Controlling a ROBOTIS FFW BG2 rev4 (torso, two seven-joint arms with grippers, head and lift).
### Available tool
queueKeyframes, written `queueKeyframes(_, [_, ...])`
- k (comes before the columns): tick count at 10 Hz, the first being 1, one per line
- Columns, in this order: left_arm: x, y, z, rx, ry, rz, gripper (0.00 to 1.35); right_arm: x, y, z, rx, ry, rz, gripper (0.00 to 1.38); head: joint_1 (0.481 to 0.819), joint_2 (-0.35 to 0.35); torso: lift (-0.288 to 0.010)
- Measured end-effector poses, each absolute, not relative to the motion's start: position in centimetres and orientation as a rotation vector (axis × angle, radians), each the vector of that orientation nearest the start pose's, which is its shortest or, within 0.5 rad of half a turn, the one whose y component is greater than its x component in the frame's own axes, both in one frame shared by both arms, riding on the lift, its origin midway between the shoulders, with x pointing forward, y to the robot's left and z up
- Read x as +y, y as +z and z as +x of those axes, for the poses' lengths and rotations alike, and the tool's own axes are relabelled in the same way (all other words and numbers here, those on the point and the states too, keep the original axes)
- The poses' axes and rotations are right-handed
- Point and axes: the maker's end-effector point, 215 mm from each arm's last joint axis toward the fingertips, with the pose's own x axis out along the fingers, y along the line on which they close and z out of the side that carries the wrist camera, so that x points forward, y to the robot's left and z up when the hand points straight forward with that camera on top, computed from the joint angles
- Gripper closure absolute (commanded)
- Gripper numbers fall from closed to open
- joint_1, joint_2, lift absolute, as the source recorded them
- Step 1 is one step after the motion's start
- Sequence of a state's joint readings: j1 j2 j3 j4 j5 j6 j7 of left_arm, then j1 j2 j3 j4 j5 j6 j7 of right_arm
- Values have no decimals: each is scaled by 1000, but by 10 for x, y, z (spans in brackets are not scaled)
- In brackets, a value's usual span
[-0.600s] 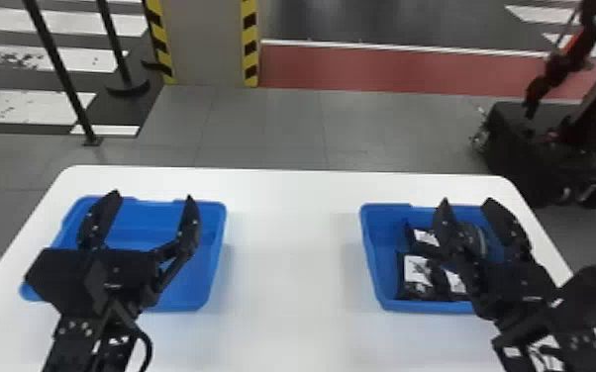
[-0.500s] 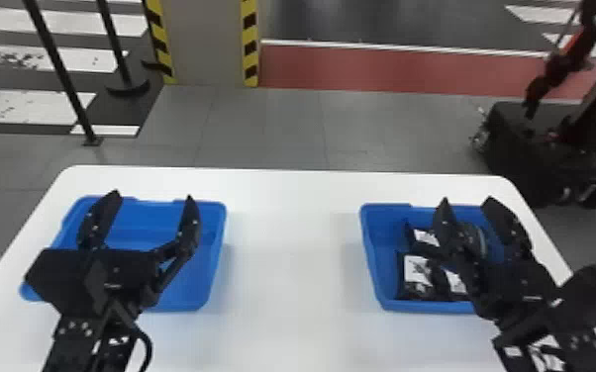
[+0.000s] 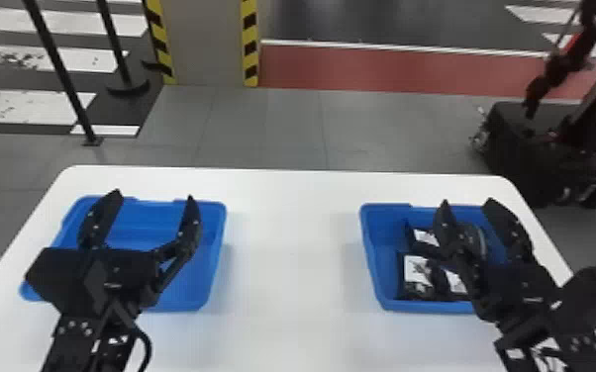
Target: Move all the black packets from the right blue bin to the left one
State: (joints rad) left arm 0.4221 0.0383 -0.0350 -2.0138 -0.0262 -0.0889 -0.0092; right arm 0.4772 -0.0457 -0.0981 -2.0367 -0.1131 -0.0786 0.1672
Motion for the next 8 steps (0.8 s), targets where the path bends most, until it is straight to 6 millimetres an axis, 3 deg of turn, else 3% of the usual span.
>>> queueKeyframes(4, [209, -294, 469, -108, -57, 51, 133, -254, -310, 452, -60, 91, 0, 496, 695, -53, -110])
queueKeyframes(8, [211, -295, 468, -108, -56, 49, 133, -304, -360, 455, 119, 26, -52, 495, 695, -111, -110])
